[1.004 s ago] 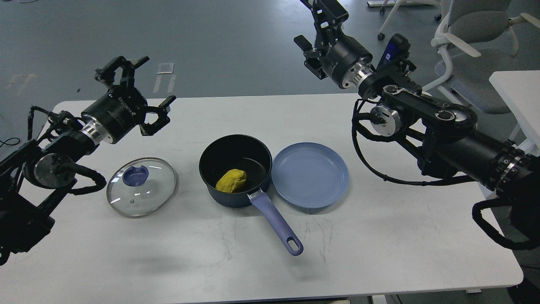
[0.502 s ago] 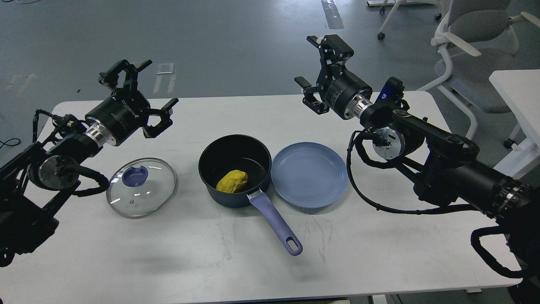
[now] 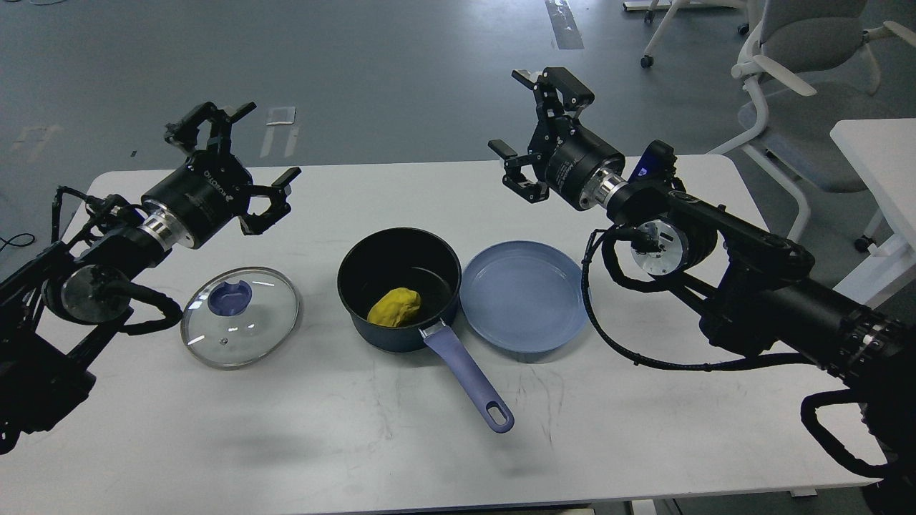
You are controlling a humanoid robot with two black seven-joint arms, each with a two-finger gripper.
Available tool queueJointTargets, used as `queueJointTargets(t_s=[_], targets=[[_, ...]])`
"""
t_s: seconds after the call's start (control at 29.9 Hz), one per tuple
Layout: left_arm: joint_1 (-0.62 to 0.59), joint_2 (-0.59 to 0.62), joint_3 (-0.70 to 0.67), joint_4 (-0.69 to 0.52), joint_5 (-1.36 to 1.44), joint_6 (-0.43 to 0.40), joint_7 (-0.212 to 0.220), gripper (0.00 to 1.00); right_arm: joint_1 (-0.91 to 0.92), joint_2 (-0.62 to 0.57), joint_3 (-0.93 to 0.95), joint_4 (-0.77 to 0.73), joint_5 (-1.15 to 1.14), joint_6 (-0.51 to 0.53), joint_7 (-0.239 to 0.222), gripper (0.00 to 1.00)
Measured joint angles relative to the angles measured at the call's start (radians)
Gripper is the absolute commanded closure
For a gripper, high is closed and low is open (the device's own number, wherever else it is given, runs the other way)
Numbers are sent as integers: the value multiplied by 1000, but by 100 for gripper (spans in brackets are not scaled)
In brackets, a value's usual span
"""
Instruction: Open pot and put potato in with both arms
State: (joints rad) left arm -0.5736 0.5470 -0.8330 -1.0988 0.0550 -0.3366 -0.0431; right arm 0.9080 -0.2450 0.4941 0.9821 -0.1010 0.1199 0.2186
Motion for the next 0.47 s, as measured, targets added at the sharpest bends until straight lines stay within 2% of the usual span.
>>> queueJointTargets(t_s=[0.47], targets=[[21, 23, 0, -62, -2, -1, 2, 2, 25, -8, 5, -13, 1, 56, 9, 0]])
